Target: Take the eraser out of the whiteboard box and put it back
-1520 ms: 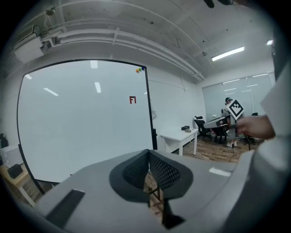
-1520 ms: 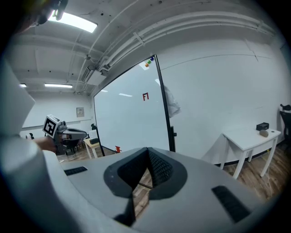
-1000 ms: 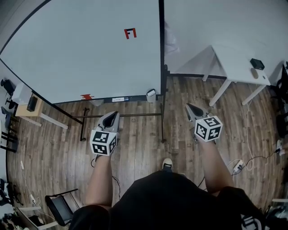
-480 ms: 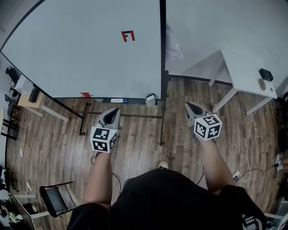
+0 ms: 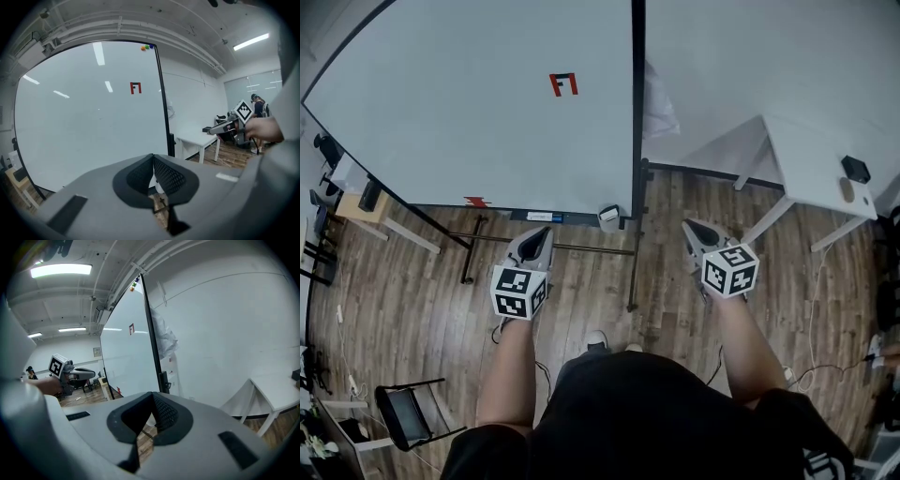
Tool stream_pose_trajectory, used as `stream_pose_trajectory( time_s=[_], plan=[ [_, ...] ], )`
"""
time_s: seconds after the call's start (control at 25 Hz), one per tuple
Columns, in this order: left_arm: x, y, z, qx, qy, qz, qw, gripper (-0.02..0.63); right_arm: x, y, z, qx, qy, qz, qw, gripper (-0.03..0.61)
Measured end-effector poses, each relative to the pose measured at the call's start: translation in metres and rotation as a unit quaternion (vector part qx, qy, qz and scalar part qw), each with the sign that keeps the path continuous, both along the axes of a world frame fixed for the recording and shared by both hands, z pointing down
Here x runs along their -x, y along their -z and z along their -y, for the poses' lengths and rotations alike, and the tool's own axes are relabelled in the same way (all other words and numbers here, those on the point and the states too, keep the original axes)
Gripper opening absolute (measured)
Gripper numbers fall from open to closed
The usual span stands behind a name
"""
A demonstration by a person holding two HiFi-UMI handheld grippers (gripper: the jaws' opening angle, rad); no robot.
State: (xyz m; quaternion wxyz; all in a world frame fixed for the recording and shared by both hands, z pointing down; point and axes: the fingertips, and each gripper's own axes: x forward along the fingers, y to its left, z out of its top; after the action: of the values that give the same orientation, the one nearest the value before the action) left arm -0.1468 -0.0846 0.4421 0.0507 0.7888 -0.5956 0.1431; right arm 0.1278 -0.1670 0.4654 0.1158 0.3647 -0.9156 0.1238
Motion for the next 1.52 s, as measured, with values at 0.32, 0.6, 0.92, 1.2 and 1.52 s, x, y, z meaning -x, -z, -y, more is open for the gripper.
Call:
stream_pose_trajectory(
  time_s=[0.32,0.6,0.92,1.2,1.52],
  plan=[
    [0.009,-0.001,0.022,-0.006,-0.002,-0.012,0.9999,0.014,0.015,-0.004,0.015,0.001,0.008,-0.009,1.000,-0.005],
    [0.016,-0.008,0.055,-0.007,-0.026,-0.018,0.9995,0.014,0.027,-0.007,0.036,0.004,-0.001,-0.014,1.000,-0.005],
    [0.032,-0.013,0.095,0.000,-0.043,-0.017,0.9990,0.014,0.041,-0.014,0.069,0.012,-0.014,-0.014,1.000,-0.005],
    [0.035,-0.028,0.121,0.011,-0.059,-0.021,0.9980,0.014,0.055,-0.027,0.086,0.022,-0.015,-0.020,0.999,-0.005],
    [0.024,-0.051,0.139,0.032,-0.099,-0.024,0.9943,0.014,0.055,-0.042,0.093,0.037,-0.017,-0.029,0.999,-0.005]
  ],
)
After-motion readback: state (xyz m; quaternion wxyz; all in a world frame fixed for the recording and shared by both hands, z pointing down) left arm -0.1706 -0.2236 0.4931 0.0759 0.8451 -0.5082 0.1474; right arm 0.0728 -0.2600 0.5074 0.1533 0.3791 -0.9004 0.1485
